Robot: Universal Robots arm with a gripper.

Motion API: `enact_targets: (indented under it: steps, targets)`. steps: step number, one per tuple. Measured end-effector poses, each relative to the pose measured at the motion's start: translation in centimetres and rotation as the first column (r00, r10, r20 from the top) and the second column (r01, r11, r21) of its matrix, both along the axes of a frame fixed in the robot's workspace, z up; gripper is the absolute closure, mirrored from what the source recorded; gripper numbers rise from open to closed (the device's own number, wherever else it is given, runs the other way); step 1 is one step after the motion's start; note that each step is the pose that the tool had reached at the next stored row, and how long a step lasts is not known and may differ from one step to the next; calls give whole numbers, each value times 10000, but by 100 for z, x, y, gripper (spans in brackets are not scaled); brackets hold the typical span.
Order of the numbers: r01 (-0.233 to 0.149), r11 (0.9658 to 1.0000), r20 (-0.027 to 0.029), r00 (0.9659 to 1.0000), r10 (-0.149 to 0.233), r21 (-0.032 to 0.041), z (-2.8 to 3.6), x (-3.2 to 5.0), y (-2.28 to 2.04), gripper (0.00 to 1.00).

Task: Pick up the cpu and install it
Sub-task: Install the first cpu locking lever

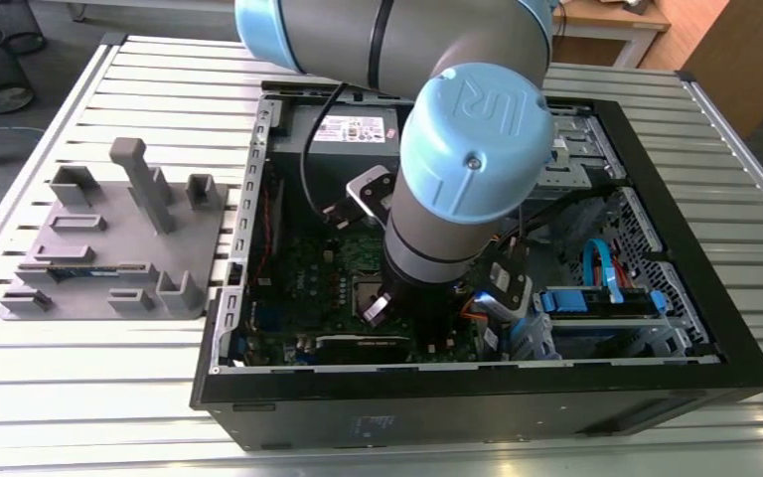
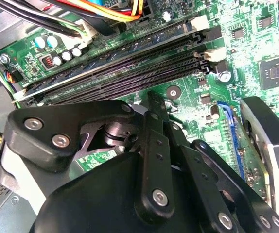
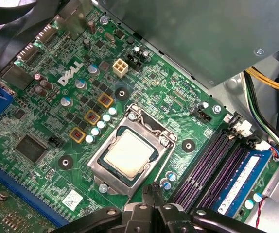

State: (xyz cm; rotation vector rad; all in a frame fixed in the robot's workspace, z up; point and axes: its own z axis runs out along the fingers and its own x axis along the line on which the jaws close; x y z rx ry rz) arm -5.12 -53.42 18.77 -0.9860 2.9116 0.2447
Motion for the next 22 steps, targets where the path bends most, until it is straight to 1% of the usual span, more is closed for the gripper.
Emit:
enact_targets:
  steps: [17, 22]
  targets:
    - [0, 10000, 0, 10000, 0, 4, -5, -1, -1, 89]
    - [-1, 10000, 8, 10000, 1, 35, -5, -16, -2, 89]
